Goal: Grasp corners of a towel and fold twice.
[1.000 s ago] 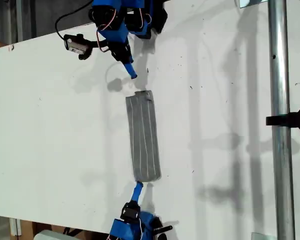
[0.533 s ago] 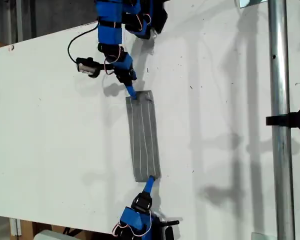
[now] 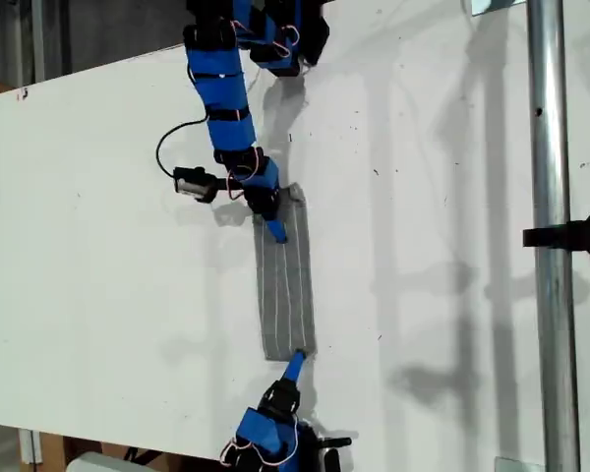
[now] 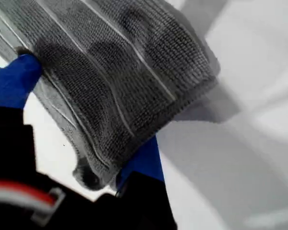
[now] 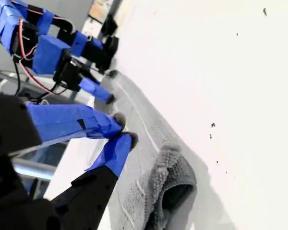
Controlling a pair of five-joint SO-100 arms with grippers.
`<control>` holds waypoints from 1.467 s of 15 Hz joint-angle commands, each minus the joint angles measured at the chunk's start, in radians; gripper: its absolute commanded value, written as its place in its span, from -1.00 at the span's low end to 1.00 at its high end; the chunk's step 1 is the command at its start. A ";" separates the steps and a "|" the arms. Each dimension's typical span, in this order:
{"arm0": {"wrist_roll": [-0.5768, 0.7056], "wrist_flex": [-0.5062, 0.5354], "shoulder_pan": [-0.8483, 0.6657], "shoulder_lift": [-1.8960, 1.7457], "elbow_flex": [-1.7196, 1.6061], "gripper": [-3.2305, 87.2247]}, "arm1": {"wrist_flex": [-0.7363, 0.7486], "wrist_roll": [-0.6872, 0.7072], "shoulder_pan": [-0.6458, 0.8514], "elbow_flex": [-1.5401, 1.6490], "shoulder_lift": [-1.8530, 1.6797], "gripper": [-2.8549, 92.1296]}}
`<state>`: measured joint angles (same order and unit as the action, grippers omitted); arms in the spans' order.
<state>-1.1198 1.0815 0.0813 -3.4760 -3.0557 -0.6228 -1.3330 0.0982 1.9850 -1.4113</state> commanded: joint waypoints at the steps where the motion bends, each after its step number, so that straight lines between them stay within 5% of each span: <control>1: 0.012 0.003 -0.015 -0.006 0.054 -0.85 | 0.026 0.055 0.003 -0.037 -0.020 -0.61; 2: 0.012 0.005 -0.011 -0.006 0.055 -0.85 | -0.069 0.034 0.044 0.064 -0.181 -0.93; 5: 0.023 -0.005 -0.014 -0.006 0.061 -0.85 | -0.479 0.029 0.118 0.356 -0.729 -0.94; 8: 0.031 -0.015 -0.017 -0.006 0.061 -0.84 | -0.842 -0.144 -0.014 0.368 -1.020 -0.94; 9: 0.029 -0.015 -0.017 -0.006 0.061 -0.84 | -0.834 -0.158 -0.052 0.356 -1.058 -0.94; 13: 0.029 -0.023 -0.015 -0.006 0.061 -0.84 | -0.140 0.127 -0.074 0.109 -0.657 -0.94; 17: 0.029 -0.032 -0.018 -0.006 0.054 -0.84 | -0.018 0.198 -0.060 -0.354 -0.071 -0.94; 18: 0.028 -0.032 -0.012 -0.006 0.055 -0.84 | -0.025 0.189 -0.044 -0.400 0.006 -0.73; 19: 0.023 -0.028 -0.008 -0.006 0.055 -0.84 | -0.077 0.189 -0.037 -0.434 0.018 -0.23; 21: 0.023 -0.038 -0.008 -0.006 0.046 -0.84 | -0.063 0.285 -0.034 -0.445 -0.101 0.17; 22: 0.028 -0.049 -0.011 -0.006 0.043 -0.84 | 0.046 0.357 -0.026 -0.385 -0.212 0.19</control>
<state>-1.0922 1.0661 0.0767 -3.4760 -3.0450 -0.6888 -1.0492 0.0598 1.6214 -1.4465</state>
